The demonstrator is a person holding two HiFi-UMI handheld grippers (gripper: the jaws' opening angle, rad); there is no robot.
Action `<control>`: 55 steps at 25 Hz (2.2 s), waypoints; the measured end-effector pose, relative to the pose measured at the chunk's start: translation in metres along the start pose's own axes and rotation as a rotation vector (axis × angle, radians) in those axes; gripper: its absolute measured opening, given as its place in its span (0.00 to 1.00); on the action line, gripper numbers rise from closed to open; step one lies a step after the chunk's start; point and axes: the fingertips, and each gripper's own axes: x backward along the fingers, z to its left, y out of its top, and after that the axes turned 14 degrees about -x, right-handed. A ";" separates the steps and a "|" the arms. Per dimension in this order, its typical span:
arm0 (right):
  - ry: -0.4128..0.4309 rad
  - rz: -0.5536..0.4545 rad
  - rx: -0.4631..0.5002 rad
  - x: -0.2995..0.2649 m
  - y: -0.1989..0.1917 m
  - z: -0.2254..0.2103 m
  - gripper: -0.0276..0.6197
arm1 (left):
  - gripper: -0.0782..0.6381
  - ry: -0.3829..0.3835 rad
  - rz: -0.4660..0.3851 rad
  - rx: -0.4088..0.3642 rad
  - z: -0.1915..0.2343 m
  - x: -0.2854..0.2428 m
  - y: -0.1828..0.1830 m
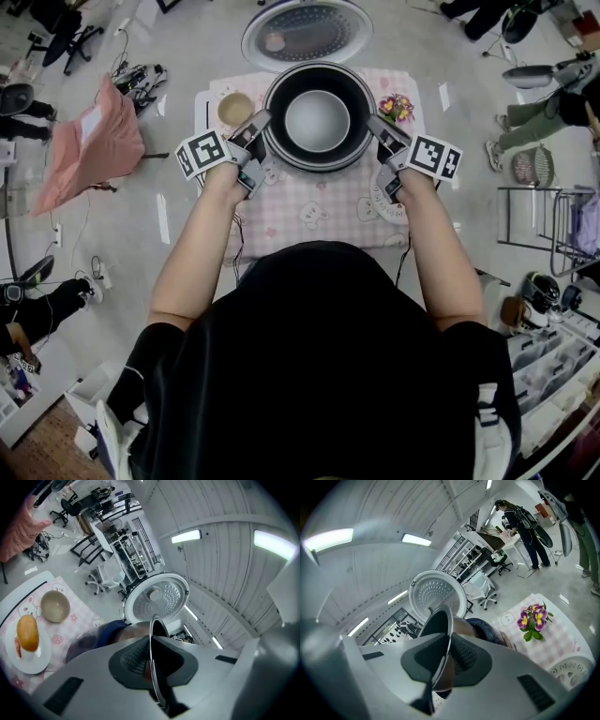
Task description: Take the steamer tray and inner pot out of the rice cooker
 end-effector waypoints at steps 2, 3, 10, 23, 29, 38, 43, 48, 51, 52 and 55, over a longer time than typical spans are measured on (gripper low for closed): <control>0.010 -0.010 0.009 0.007 0.001 0.012 0.10 | 0.16 -0.016 -0.002 -0.016 -0.010 0.005 0.004; 0.016 -0.016 0.015 0.010 0.002 0.017 0.10 | 0.16 -0.023 -0.005 -0.022 -0.014 0.008 0.006; 0.068 -0.051 0.060 0.022 0.006 0.059 0.10 | 0.16 -0.068 -0.042 -0.019 -0.033 0.026 0.024; 0.189 -0.021 0.124 -0.001 -0.023 0.142 0.11 | 0.16 -0.012 -0.101 -0.002 -0.033 0.107 0.067; 0.267 0.037 0.152 -0.010 -0.041 0.162 0.11 | 0.16 -0.049 -0.162 -0.073 -0.033 0.133 0.073; 0.267 0.119 0.144 -0.058 -0.105 0.195 0.11 | 0.16 0.008 -0.208 -0.058 -0.004 0.217 0.085; 0.269 0.156 0.134 -0.075 -0.137 0.198 0.11 | 0.16 0.039 -0.211 -0.045 0.015 0.249 0.078; 0.252 0.188 0.138 -0.092 -0.173 0.196 0.12 | 0.16 0.062 -0.195 -0.011 0.045 0.275 0.065; 0.228 0.203 0.126 -0.101 -0.193 0.189 0.12 | 0.16 0.072 -0.182 0.009 0.066 0.288 0.056; 0.221 0.206 0.122 -0.101 -0.199 0.186 0.12 | 0.16 0.073 -0.174 0.012 0.069 0.291 0.052; 0.201 0.208 0.115 -0.100 -0.217 0.178 0.12 | 0.16 0.071 -0.150 0.018 0.074 0.299 0.039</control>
